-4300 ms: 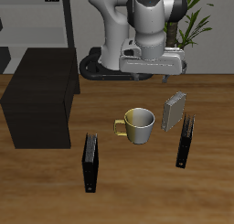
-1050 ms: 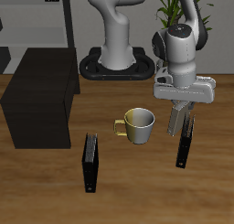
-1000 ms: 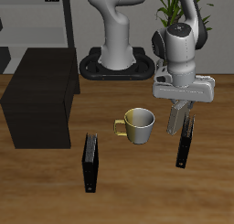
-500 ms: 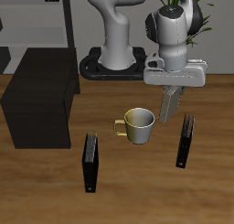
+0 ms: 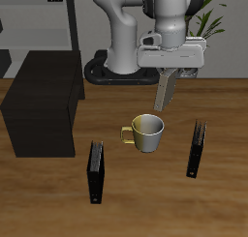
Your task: Place the yellow book flat on top of the shelf
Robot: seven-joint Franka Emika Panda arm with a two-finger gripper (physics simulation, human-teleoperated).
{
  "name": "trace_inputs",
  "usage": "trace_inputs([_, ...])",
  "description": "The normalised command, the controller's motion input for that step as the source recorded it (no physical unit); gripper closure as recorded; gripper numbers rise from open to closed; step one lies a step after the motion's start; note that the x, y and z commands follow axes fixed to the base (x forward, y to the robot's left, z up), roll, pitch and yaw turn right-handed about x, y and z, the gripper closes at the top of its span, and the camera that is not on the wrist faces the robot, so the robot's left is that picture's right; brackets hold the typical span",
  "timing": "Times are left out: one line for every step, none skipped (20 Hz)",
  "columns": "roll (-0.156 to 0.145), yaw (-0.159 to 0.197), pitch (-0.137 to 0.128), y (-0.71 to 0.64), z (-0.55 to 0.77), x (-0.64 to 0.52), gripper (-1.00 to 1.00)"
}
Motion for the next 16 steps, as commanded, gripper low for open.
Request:
trace_inputs([-0.120,0.082,-0.112,-0.42,0.63,-0.08,1.00])
trace_inputs([-0.060,0.098,-0.073,-0.40,0.56,-0.04,1.00])
trace_inputs([-0.102,0.057,-0.057,-0.41,0.51,-0.07,1.00])
trace_inputs([-0.079,0.088,-0.079,-0.26,0.37,-0.09,1.00])
trace_inputs([0.000,0.000,0.000,-0.01,-0.01,-0.06,1.00])
trace_inputs([-0.156,0.276,-0.165,-0.82,1.02,-0.02,1.00])
trace_inputs([0.000,0.000,0.000,-0.03,-0.01,-0.07,1.00])
trace_inputs([-0.115,0.043,-0.041,-0.47,0.46,0.04,1.00])
trace_inputs([-0.089,0.120,-0.070,-0.44,0.43,0.00,1.00])
trace_inputs([-0.232,0.135,-0.125,-0.86,0.83,0.15,1.00])
trace_inputs([-0.116,0.097,-0.090,-0.51,0.49,0.02,1.00])
trace_inputs([0.000,0.000,0.000,-0.06,-0.02,-0.15,1.00])
trace_inputs([-0.270,0.129,-0.126,-1.02,0.97,0.24,1.00])
trace_inputs([0.000,0.000,0.000,0.00,0.00,0.00,1.00])
trace_inputs([-0.149,0.116,-0.127,-0.62,0.49,-0.10,1.00])
trace_inputs([-0.125,0.087,-0.059,-0.57,0.41,0.08,1.00])
